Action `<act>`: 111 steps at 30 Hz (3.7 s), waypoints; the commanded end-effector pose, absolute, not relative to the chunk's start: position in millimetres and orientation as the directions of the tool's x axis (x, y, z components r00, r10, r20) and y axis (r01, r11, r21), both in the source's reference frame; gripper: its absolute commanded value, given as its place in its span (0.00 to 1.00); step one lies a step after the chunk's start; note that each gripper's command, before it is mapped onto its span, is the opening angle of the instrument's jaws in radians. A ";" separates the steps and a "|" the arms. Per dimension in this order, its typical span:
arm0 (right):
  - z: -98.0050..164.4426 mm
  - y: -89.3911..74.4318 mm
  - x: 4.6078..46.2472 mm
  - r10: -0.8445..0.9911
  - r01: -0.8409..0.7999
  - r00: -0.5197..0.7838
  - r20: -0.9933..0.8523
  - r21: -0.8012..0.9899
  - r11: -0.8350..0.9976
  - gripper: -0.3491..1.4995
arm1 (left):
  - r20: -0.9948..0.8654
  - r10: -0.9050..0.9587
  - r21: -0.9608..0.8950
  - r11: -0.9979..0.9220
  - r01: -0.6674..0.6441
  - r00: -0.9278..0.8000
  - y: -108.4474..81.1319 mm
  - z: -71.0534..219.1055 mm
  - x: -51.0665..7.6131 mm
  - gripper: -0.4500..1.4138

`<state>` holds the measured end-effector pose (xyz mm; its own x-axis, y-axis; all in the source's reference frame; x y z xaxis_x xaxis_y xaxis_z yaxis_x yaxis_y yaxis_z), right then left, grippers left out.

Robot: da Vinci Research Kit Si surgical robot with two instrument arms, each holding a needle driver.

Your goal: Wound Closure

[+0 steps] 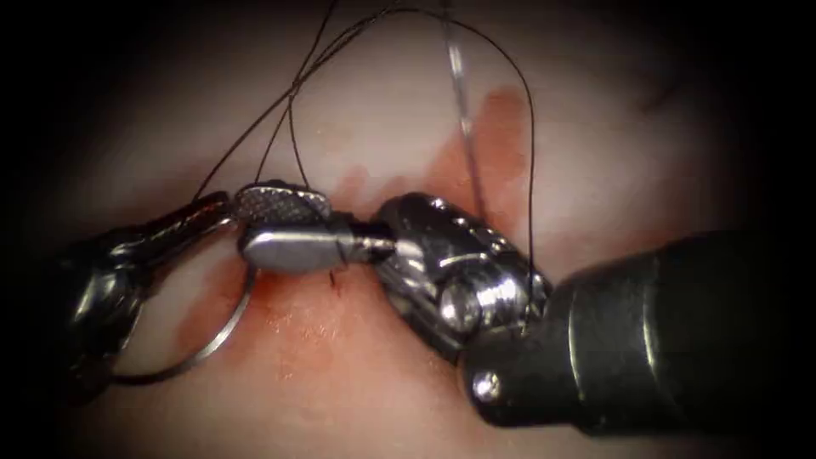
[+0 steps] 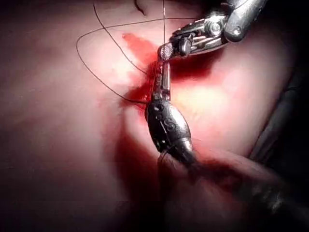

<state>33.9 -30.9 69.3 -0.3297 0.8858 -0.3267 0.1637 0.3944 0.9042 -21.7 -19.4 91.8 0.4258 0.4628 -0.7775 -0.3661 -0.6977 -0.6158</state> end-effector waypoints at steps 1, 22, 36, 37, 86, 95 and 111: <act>69.8 -31.1 34.6 0.884 0.157 -0.338 -0.322 0.907 0.390 0.40 | -0.772 0.470 -0.622 -0.697 -0.357 0.428 -20.3 92.7 -22.9 0.00; 69.8 -30.6 34.1 0.880 0.154 -0.364 -0.305 0.912 0.380 0.37 | -0.758 0.494 -0.638 -0.699 -0.324 0.426 -22.1 92.3 -23.7 0.00; 69.8 -30.3 34.4 0.879 0.138 -0.363 -0.308 0.916 0.378 0.34 | -0.751 0.496 -0.635 -0.723 -0.271 0.437 -23.4 91.6 -26.3 0.00; 69.8 -30.3 34.3 0.877 0.129 -0.368 -0.309 0.917 0.377 0.35 | -0.750 0.497 -0.635 -0.725 -0.266 0.436 -23.5 91.5 -26.7 0.00; 77.5 -28.5 36.7 0.860 -0.446 -0.188 -0.475 0.821 0.356 0.78 | -0.740 0.559 -0.652 -0.733 -0.194 0.375 -21.1 90.9 -28.9 0.00; 77.3 -28.6 36.9 0.867 -0.431 -0.173 -0.468 0.827 0.361 0.71 | -0.736 0.580 -0.662 -0.725 -0.190 0.350 -20.5 91.2 -27.4 0.00; 78.3 -28.2 36.7 0.866 -0.435 -0.174 -0.468 0.826 0.359 0.75 | -0.734 0.592 -0.670 -0.713 -0.209 0.333 -21.1 88.9 -26.1 0.00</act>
<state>36.1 -27.8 77.8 -0.1731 0.8655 -0.4700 -0.4365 0.3604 0.8244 -25.6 -20.7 87.8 0.3316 0.5894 -0.7367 -0.2061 -0.7168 -0.6662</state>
